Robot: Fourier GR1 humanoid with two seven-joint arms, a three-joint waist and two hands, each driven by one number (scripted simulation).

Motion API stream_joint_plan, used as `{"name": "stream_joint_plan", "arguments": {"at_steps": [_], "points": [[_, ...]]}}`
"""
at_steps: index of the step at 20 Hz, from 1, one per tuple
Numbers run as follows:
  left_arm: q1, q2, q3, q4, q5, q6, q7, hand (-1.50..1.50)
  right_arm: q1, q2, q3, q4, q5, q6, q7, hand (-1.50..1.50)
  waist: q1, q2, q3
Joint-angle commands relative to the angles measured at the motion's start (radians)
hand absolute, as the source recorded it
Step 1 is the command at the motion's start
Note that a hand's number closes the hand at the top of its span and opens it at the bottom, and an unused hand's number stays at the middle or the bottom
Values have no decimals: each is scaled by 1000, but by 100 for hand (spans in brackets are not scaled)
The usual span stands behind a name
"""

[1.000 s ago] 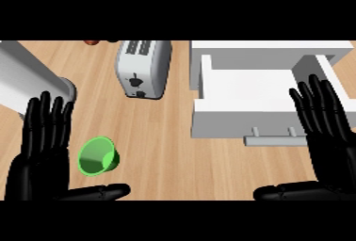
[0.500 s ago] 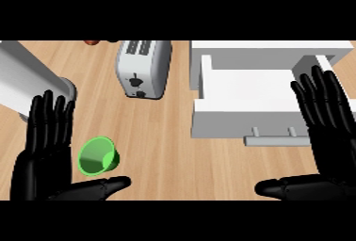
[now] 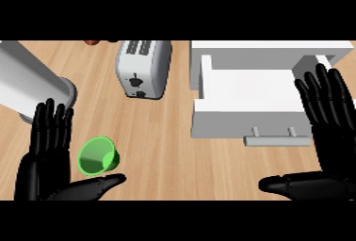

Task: Pick up the cup, place it into the drawer and close the drawer

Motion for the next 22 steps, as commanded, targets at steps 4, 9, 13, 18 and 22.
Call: {"name": "stream_joint_plan", "arguments": {"at_steps": [4,9,13,18,22], "points": [[41,27,57,46,27,-37,-18,-150,-79,24,31,15,54,-53,48,-150,3,0,0],[98,-12,78,169,34,-30,-151,-150,6,20,24,13,31,-2,-20,-150,1,0,0],[69,7,131,310,67,-73,-244,-150,-65,11,14,32,21,-15,41,-150,1,1,-1],[-4,-21,104,420,42,-37,-275,-150,33,11,22,-49,5,9,45,-150,-3,0,0],[115,38,186,445,116,-171,-378,-150,-14,-28,-51,24,-31,45,5,-150,2,0,0]]}}
